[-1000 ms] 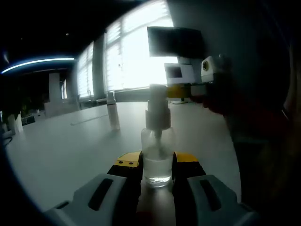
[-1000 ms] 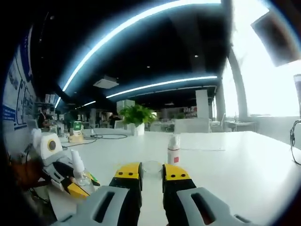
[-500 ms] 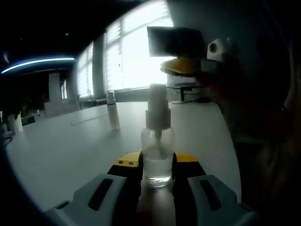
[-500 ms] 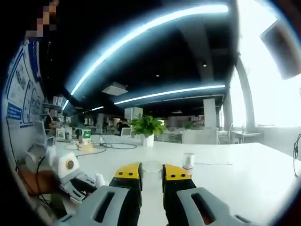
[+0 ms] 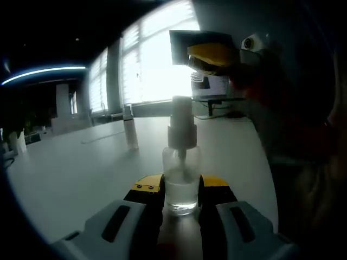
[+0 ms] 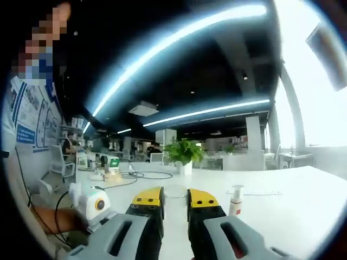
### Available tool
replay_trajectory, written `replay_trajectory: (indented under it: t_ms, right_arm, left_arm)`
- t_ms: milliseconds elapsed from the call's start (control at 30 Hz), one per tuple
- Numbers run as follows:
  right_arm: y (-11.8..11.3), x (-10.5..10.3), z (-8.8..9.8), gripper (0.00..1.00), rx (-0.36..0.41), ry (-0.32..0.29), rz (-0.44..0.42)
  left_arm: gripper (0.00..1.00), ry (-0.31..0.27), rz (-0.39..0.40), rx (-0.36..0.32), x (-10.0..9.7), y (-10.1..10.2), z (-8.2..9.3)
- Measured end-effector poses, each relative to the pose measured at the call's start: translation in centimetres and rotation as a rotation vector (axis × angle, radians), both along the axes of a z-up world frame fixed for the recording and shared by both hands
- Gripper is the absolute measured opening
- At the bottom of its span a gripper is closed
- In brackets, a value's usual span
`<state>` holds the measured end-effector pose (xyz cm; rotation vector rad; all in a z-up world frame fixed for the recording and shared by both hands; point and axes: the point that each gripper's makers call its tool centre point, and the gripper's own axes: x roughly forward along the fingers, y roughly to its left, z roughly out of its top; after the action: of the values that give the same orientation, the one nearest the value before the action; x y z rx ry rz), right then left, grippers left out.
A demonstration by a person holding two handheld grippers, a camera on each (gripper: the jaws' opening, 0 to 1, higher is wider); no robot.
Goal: Clamp pump bottle remove cover press pump head put on cover
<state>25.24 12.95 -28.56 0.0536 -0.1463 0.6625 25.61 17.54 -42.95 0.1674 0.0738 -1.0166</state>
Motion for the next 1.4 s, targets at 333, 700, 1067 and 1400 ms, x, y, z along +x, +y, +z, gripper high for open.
replay_trajectory:
  t_ms: [333,700,1067,1400]
  right_arm:
    - [3.0,-0.9,0.2,0.12,-0.006,0.008,0.090]
    - [5.2,-0.8,-1.6,0.12,-0.044,0.049,0.154]
    - [6.4,-1.0,-2.4,0.12,-0.067,0.065,0.196]
    - [6.7,-0.7,-3.6,0.12,-0.105,0.094,0.192]
  left_arm:
    - [0.15,0.003,0.000,-0.001,0.0,0.0,0.0]
    - [0.15,0.003,0.000,0.000,-0.1,0.0,0.0]
    - [0.15,0.005,-0.001,-0.001,-0.1,-0.1,0.0]
    - [0.15,0.003,0.000,0.001,0.0,0.0,0.0]
